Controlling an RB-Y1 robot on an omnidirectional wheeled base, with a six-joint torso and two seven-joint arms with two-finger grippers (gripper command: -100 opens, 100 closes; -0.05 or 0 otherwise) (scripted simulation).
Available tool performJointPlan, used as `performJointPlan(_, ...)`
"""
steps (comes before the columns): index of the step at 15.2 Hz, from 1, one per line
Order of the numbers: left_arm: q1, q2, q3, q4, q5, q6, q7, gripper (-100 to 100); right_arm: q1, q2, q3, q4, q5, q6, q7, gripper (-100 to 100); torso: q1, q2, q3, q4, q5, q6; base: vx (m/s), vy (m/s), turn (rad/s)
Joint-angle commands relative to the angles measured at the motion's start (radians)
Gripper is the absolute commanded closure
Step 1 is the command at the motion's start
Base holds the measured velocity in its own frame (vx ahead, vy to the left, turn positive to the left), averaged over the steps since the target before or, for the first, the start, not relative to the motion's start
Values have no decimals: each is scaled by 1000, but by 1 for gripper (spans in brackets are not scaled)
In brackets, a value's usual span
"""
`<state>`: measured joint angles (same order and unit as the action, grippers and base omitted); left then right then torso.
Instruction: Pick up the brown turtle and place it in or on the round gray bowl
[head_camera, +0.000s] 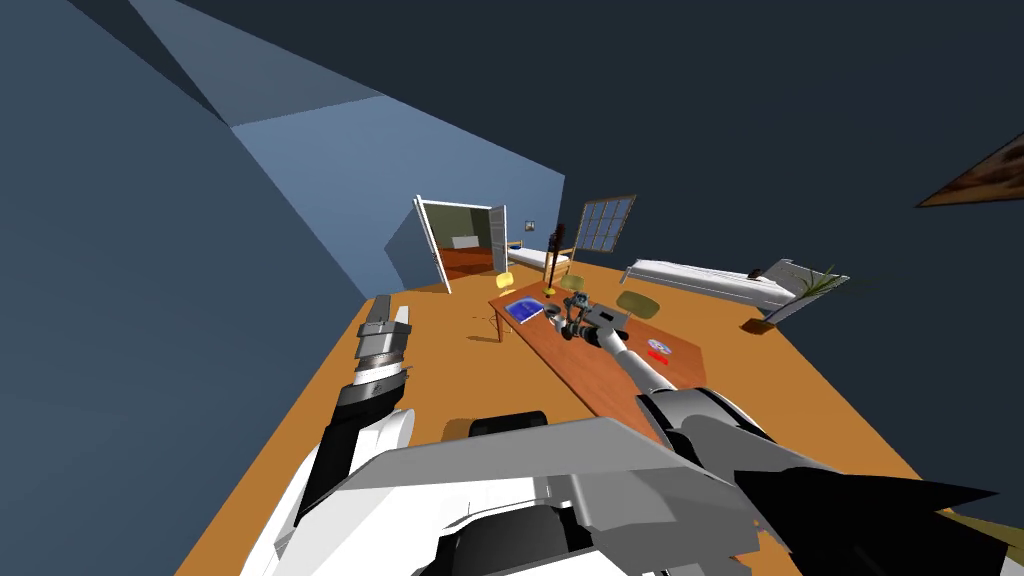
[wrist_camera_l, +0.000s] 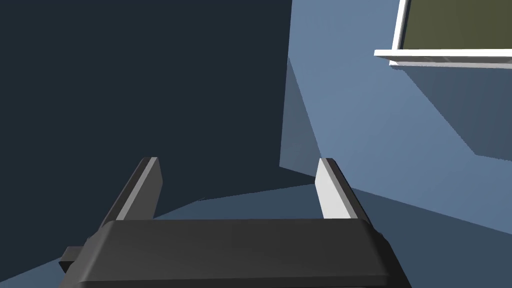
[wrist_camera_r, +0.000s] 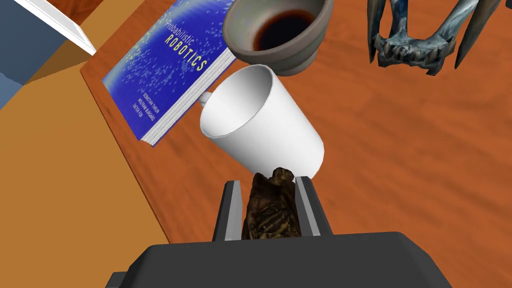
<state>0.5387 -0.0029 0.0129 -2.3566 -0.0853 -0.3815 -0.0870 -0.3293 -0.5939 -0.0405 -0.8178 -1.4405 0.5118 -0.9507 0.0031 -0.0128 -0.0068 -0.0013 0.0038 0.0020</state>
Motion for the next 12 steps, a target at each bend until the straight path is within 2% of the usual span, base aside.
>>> performJointPlan(1,0,0,0,0,0,0,0,0,-11,-35,-17,33,-29,18,13,100,0,0,0,0,0,0,74,31,169)
performJointPlan(3,0,0,0,0,0,0,0,0,-14,-56,-25,45,-41,28,12,100,0,-1,0,1,1,-1,90,28,176)
performJointPlan(10,0,0,0,0,0,0,0,0,-25,-198,-77,129,-119,96,5,100,-1,-5,-2,1,2,-2,113,6,220)
performJointPlan(12,0,0,0,0,0,0,0,0,-24,-216,-84,140,-128,105,4,100,0,-6,-2,0,1,-3,105,-14,153)
